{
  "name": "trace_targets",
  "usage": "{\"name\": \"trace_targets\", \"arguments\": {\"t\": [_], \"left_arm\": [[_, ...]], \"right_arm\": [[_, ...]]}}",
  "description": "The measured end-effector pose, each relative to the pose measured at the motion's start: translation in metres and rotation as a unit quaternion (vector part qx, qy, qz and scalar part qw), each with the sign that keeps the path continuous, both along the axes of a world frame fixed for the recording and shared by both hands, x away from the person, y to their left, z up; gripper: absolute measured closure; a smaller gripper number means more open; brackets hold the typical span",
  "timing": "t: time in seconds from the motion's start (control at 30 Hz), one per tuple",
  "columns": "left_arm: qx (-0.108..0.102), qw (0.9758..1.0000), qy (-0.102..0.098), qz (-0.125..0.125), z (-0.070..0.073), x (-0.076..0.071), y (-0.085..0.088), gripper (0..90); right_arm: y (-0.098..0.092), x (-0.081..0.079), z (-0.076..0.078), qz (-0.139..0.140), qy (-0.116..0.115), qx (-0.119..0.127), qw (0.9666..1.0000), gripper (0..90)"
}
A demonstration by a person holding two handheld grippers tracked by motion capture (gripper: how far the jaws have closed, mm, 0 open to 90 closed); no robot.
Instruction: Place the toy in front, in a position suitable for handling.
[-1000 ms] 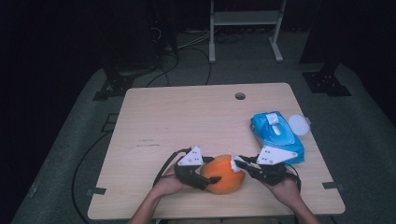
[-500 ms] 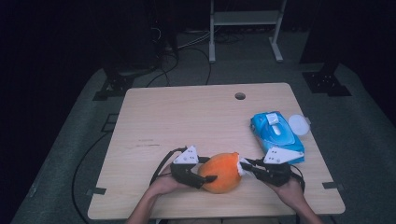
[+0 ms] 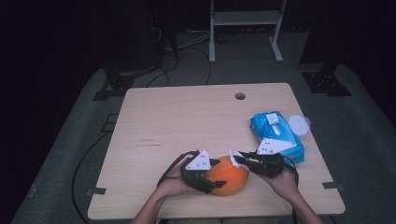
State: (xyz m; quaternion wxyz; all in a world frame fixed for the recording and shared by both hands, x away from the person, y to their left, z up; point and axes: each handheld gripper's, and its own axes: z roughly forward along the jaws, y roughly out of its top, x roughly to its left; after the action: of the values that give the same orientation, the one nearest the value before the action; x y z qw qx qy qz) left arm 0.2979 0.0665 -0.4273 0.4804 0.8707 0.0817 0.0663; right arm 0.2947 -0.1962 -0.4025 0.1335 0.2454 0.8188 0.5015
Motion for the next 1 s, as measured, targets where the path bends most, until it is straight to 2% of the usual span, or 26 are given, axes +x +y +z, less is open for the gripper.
{"name": "trace_targets", "arguments": {"t": [0.17, 0.33, 0.4, 0.53, 0.63, 0.73, 0.9, 1.0], "left_arm": [[-0.011, 0.9997, 0.017, 0.013, -0.001, 0.004, 0.005, 29.3], [-0.021, 0.9988, 0.029, 0.034, -0.001, 0.008, 0.004, 27.3], [-0.021, 0.9988, 0.027, 0.035, -0.001, 0.008, 0.001, 25.1], [-0.017, 0.9992, 0.017, 0.031, 0.001, 0.005, -0.008, 22.6], [-0.014, 0.9993, 0.009, 0.033, 0.001, 0.004, -0.009, 23.7], [-0.023, 0.9988, 0.018, 0.040, 0.001, 0.008, -0.002, 28.9], [-0.033, 0.9977, 0.032, 0.049, -0.001, 0.013, 0.004, 29.3], [-0.025, 0.9985, 0.023, 0.044, 0.000, 0.011, -0.002, 29.8]], "right_arm": [[-0.019, 0.003, -0.003, -0.010, 0.020, 0.000, 0.9997, 80.4], [-0.029, -0.008, -0.003, -0.011, 0.018, 0.003, 0.9998, 80.4], [-0.024, -0.012, -0.001, -0.001, 0.015, 0.000, 0.9999, 80.4], [0.000, -0.016, 0.005, 0.026, 0.002, 0.001, 0.9997, 80.4], [0.014, -0.015, 0.009, 0.035, -0.015, -0.014, 0.9992, 80.4], [0.011, -0.010, 0.008, 0.025, -0.021, -0.020, 0.9993, 80.4], [-0.015, -0.008, -0.001, -0.011, -0.005, -0.021, 0.9997, 80.4], [-0.019, -0.012, -0.002, -0.018, -0.003, -0.023, 0.9996, 80.5]]}}
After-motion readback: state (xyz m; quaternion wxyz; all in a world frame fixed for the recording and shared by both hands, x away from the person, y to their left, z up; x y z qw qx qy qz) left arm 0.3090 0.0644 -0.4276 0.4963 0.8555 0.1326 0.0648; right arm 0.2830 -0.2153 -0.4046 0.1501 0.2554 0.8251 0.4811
